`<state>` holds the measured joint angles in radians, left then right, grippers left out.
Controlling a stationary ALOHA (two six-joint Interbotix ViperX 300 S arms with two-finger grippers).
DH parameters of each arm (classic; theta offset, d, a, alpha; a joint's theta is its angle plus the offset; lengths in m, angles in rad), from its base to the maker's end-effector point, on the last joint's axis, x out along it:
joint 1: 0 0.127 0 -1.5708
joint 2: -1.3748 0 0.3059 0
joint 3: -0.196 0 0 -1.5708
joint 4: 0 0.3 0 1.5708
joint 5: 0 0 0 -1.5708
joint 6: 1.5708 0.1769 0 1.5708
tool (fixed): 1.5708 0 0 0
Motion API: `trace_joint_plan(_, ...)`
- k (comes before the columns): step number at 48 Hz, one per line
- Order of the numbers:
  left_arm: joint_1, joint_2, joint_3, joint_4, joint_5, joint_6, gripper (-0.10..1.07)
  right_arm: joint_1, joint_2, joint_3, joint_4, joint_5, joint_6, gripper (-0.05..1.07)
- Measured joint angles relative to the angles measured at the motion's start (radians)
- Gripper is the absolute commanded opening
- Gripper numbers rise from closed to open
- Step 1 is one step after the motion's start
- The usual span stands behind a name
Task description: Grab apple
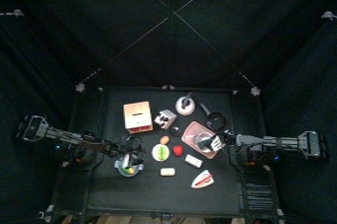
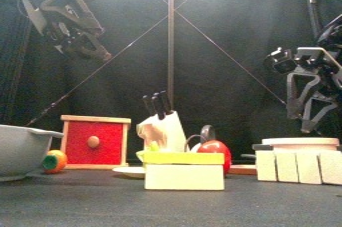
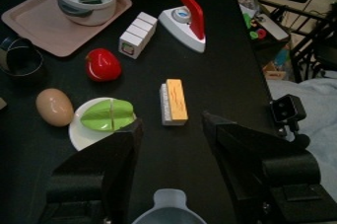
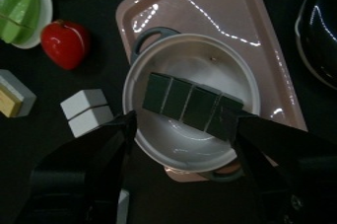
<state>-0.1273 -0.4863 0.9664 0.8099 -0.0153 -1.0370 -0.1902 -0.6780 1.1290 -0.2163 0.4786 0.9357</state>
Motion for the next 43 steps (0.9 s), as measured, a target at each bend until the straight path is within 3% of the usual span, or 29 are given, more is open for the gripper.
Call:
trace_joint_plan(7,0.0,0.0,0.002,0.0,-0.002,0.0,0.87,0.031,0.034,-0.032,0.009,-0.109,-0.002,0.98)
trace_joint_plan(16,0.0,0.0,0.008,0.0,0.0,0.002,0.87,0.14,0.167,-0.101,0.014,-0.221,-0.002,0.98)
trace_joint_plan(26,0.0,0.0,0.011,-0.008,-0.002,0.002,0.87,0.215,0.356,-0.222,-0.012,-0.232,-0.003,0.98)
trace_joint_plan(43,0.0,0.0,0.014,-0.011,-0.003,0.0,0.87,0.222,0.584,-0.374,-0.025,-0.187,-0.003,0.99)
